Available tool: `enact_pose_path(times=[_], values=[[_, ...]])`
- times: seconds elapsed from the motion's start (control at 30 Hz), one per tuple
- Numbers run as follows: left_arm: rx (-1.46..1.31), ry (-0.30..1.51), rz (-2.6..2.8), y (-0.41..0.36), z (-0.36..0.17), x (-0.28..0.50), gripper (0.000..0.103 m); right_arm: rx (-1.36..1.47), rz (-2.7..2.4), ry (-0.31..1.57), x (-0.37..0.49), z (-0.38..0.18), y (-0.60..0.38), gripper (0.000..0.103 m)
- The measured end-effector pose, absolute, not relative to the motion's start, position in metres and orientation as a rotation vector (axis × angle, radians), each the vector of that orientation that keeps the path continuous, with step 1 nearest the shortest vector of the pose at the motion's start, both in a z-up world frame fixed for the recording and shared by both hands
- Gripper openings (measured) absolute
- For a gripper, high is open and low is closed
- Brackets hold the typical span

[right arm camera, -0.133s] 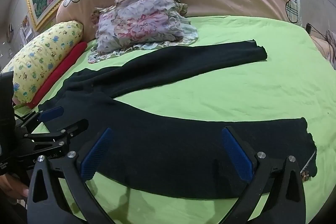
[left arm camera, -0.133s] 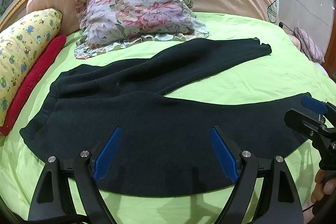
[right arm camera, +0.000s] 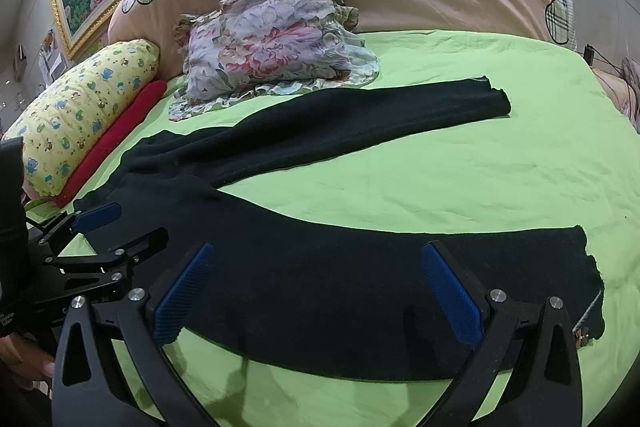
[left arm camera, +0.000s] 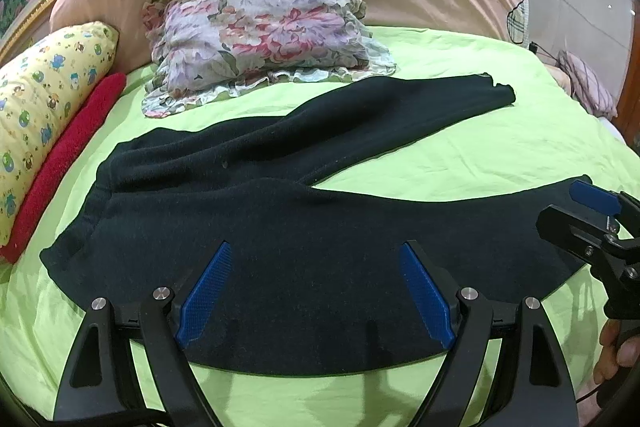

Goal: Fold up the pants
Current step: 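Position both grippers open over the waistband of the black pants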

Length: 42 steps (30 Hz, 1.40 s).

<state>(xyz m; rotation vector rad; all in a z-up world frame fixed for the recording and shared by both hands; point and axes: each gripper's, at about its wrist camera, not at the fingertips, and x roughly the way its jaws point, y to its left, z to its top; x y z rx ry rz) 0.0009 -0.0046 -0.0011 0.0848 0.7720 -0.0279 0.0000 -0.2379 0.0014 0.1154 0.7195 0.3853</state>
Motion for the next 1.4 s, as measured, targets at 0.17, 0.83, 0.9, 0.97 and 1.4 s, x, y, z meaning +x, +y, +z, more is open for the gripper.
enact_pose_path(times=[0.17,0.83,0.9,0.97,1.4], values=[[0.091,0.759,-0.031,-0.0045,0.0001,-0.0022,0.086,0.116,0.384,0.737,0.0006,0.0018,-0.2366,0.103],[0.106,0.774,-0.017,-0.0032,-0.001,-0.0023,0.086,0.125,0.383,0.825,-0.0002,0.0006,-0.2319,0.103],[0.109,0.778,-0.016,-0.0033,-0.0008,-0.0021,0.086,0.113,0.38,0.812,0.0,0.0003,-0.2317,0.103],[0.11,0.781,-0.02,-0.0035,-0.001,-0.0021,0.086,0.107,0.377,0.806,-0.0003,0.0002,-0.2314,0.103],[0.064,0.766,-0.039,-0.0034,-0.0018,0.0012,0.086,0.081,0.368,0.761,0.0008,-0.0023,-0.2332,0.103]])
